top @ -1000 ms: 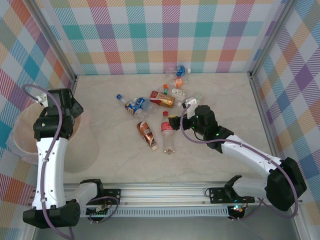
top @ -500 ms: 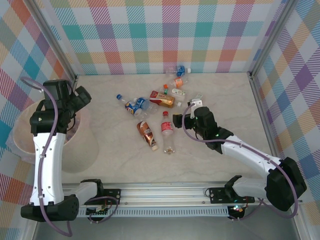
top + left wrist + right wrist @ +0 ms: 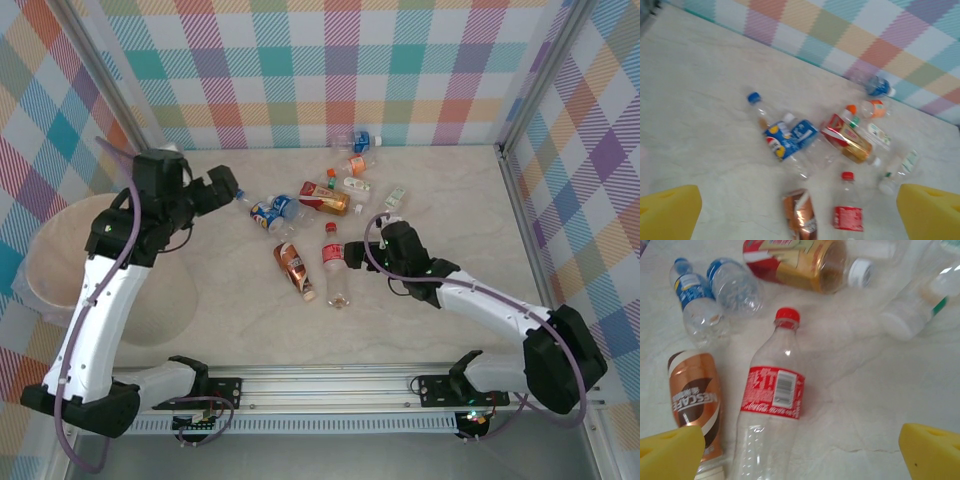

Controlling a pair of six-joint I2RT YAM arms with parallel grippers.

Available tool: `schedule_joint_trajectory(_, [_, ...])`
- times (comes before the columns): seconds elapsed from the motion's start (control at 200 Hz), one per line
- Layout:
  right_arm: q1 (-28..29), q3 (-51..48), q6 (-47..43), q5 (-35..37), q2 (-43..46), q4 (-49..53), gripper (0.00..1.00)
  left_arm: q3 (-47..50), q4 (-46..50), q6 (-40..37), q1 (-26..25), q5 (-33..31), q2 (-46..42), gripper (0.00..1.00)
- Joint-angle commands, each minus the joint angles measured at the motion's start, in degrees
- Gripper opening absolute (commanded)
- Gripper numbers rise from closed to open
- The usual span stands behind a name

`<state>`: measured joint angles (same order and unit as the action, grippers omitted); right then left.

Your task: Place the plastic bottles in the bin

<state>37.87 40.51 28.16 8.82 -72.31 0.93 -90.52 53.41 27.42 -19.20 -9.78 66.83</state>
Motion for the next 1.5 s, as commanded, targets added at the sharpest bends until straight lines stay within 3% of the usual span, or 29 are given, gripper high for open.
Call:
schedule_joint_trajectory(0.0, [0.69, -1.27, 2.74, -7.25, -1.73, -1.44, 0.98, 0.10, -2.57, 3.41, -4.79, 0.22, 1.79, 1.00])
schedule_joint_trajectory(0.225, [6.30, -0.78, 1.93, -3.49, -3.74, 3.43, 0.96, 4.03, -6.29, 6.03, -12.37, -3.31, 5.04, 1.00])
schedule_joint_trajectory(0.385, [8.45, 2.31, 2.08, 0.75, -6.26, 9.38, 0.94, 7.98, -10.12, 8.60, -12.79, -2.60, 6.36, 1.00])
schedule_joint_trajectory(0.82, [11.71, 12.20, -1.62, -2.34, -21.56, 16.50, 0.91, 11.40, -10.73, 9.23, -12.79, -5.48, 8.39, 1.00])
schedule_joint_trajectory(1.15, [12.23, 11.93, 0.31, 6.07, -25.28, 16.81, 0.70, 13.47, -13.67, 5.83, -12.79, -3.98, 7.89, 1.00])
schedule_joint_trajectory(1.495, [12.23, 7.10, -2.92, 8.20, -18.84, 8.61, 0.51, 18.77, -21.83, 5.28, -12.70, 0.10, 6.42, 1.00])
